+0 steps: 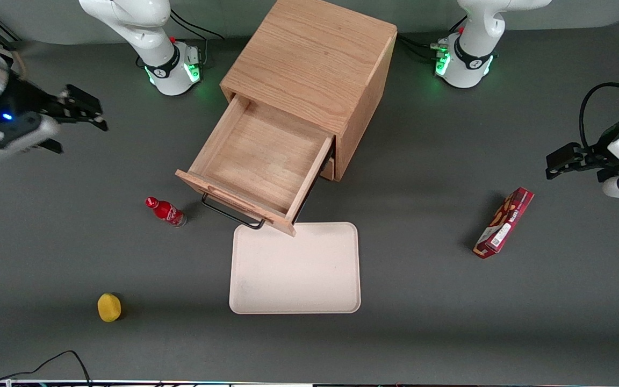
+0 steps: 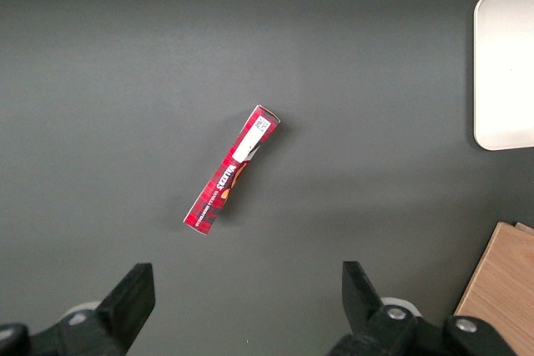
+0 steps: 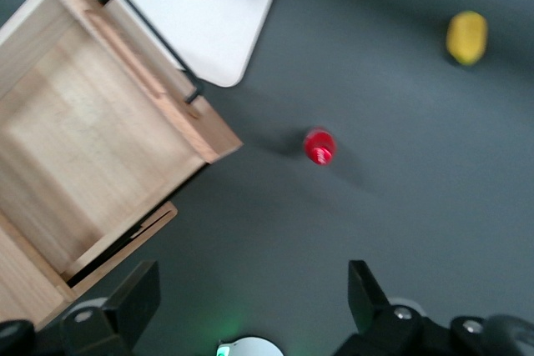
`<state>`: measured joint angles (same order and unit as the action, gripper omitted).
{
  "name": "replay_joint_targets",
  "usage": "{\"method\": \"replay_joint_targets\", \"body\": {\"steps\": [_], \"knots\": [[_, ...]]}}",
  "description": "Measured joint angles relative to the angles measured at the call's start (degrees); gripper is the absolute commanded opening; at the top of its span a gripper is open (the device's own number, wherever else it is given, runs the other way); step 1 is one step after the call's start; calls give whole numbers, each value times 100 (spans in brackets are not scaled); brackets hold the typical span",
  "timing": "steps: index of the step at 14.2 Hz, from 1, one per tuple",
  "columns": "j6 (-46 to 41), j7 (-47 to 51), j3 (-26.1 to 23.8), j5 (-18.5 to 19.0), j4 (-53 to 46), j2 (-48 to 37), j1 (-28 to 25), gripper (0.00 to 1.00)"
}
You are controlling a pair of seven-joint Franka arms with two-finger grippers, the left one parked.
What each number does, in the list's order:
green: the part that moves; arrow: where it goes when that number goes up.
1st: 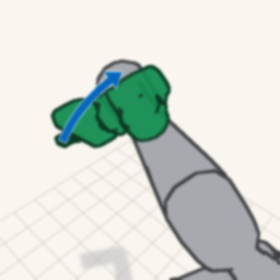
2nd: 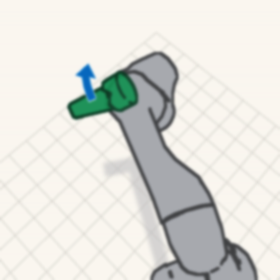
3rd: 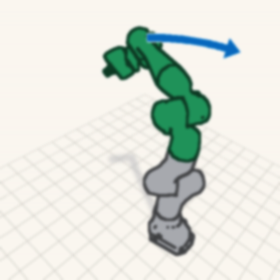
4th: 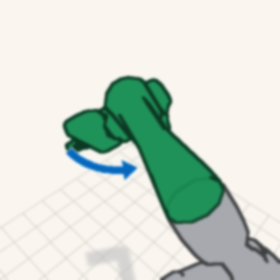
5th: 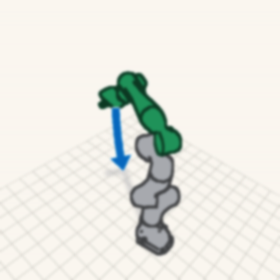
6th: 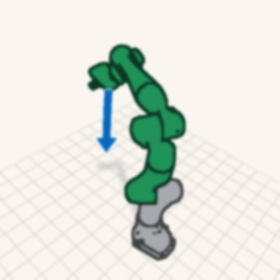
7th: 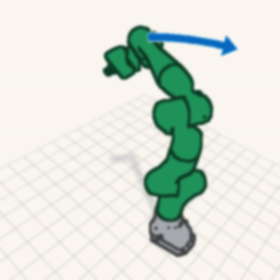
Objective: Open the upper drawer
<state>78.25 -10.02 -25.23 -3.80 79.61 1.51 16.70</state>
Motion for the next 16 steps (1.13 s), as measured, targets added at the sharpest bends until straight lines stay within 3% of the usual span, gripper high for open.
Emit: {"method": "replay_joint_targets", "body": {"steps": [3,6,9,14,16], "knots": [[154,96,3,-30,803,-855,428,99],[69,102,36,-83,1074,-1179,673,98],[58,122,113,-480,1104,-1196,844,100],[69,125,71,-535,1054,-1178,824,100],[73,143,281,-400,939,-1048,422,100]]}}
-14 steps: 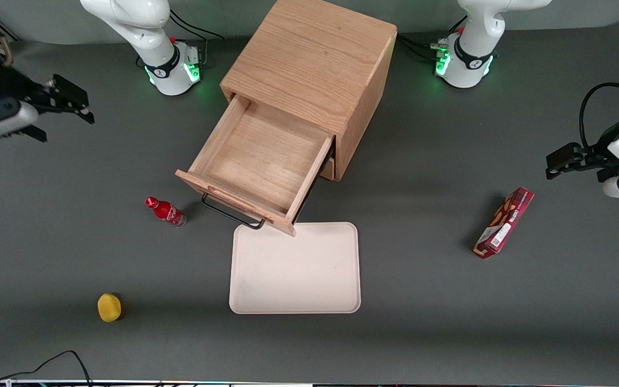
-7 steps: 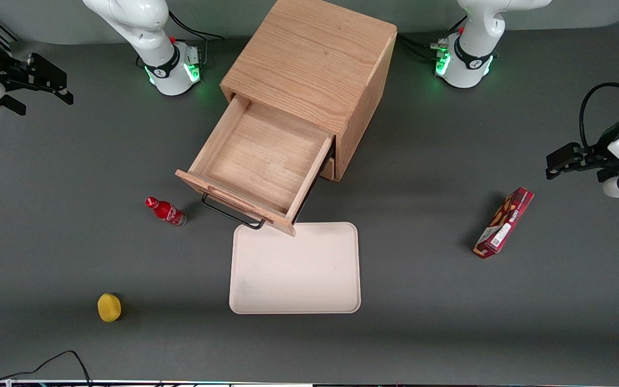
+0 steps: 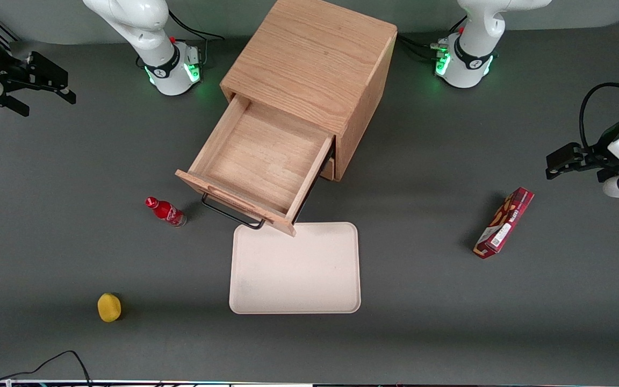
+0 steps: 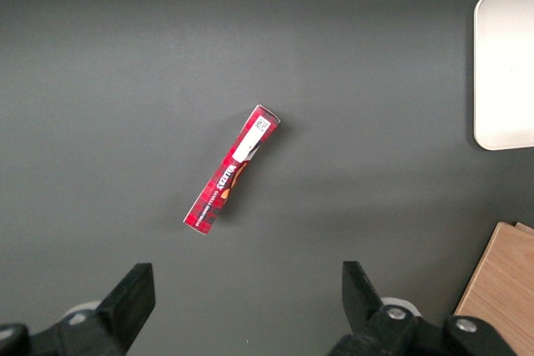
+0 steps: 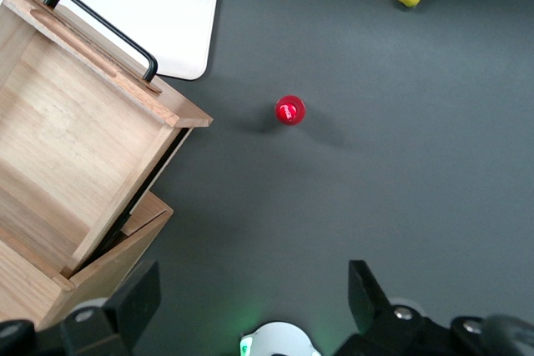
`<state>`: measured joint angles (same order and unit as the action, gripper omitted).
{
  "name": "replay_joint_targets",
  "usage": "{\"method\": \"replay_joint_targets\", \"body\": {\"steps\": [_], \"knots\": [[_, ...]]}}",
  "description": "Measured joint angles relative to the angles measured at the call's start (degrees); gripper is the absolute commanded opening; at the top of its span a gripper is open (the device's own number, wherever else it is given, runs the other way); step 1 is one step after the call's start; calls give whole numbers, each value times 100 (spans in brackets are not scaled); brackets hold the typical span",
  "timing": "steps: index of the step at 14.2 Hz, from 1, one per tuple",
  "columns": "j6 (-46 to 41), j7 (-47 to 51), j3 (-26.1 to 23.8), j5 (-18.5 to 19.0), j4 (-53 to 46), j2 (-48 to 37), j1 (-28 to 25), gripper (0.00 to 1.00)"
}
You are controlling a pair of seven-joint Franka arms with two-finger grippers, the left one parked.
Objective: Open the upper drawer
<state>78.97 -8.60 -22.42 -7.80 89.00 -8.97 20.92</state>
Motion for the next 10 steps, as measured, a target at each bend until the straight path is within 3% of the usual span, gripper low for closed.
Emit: {"method": "replay_joint_targets", "body": {"steps": [3,5,7,10], "knots": [[5,253,1392,211,-145,231,-1653,100],[4,438,2123,233,-175,300,-2439,100],[4,546,2357,245,-200,348,-2733,100],[4,587,2372,247,-207,367,-2757,100]]}}
